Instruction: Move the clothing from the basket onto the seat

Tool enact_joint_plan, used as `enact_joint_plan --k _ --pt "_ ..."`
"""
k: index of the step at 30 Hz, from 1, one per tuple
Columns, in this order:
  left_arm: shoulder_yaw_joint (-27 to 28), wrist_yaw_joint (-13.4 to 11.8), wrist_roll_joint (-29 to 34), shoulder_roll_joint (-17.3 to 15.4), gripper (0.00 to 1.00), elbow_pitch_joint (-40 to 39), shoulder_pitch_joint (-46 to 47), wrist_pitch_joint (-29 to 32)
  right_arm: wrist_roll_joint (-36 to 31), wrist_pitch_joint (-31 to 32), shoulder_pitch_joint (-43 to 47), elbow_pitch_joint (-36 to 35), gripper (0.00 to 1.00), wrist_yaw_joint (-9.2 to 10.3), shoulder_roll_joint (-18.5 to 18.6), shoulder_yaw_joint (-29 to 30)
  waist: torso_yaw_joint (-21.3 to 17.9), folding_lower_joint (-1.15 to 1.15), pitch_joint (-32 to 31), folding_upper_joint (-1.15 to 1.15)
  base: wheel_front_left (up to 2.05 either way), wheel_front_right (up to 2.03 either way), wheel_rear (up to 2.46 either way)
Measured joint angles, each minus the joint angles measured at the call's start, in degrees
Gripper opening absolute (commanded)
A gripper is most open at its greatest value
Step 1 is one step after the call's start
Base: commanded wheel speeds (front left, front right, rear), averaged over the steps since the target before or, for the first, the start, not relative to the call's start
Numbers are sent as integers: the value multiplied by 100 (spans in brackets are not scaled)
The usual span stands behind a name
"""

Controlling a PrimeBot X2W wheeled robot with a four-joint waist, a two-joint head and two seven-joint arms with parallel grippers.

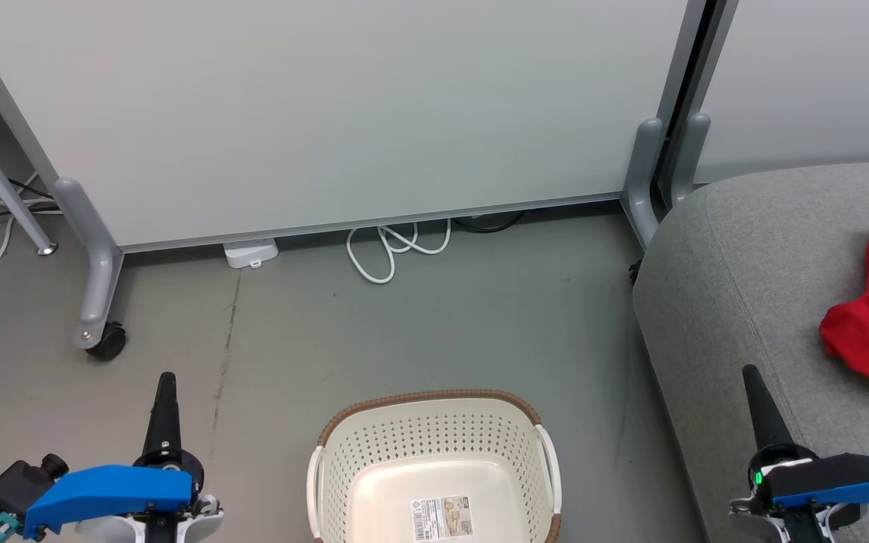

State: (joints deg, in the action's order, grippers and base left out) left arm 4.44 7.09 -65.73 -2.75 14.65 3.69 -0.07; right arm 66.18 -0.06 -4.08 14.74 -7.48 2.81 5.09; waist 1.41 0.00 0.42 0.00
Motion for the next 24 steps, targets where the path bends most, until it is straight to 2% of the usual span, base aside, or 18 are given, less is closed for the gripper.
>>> enact_joint_plan --k 24 --pt "89 2 -1271 -2 0 -22 103 312 1239 311 -101 -32 0 0 0 70 -60 0 -10 0 0 0 0"
